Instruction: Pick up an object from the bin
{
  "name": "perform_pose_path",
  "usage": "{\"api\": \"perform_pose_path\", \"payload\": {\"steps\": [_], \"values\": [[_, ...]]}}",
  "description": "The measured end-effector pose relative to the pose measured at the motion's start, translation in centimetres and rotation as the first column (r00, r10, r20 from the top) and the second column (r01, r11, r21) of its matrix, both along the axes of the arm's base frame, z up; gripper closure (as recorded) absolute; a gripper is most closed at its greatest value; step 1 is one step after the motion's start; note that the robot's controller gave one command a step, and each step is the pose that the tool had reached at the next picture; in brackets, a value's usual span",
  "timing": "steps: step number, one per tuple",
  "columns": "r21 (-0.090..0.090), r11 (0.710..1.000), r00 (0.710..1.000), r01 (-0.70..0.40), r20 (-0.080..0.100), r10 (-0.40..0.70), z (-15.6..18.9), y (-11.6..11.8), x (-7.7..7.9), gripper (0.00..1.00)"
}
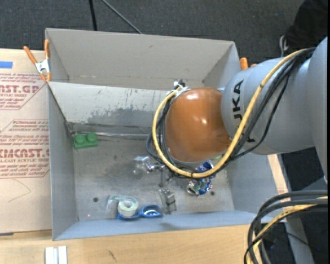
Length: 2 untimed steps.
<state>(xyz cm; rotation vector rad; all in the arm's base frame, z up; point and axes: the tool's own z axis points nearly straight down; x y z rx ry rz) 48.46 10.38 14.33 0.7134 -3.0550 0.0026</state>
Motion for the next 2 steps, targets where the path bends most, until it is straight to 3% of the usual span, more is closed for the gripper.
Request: {"api": "perform_pose_path", "payload": {"steps": [1, 2], "values": [[0.005, 0.892, 0.892, -0.452, 0.002, 0.452, -7.5, 1.5, 0.3, 0.0], [0.002, 0.904, 0.904, -0.428, 0.012, 0.428, -7.2, 5.0, -0.1, 0.0]]}}
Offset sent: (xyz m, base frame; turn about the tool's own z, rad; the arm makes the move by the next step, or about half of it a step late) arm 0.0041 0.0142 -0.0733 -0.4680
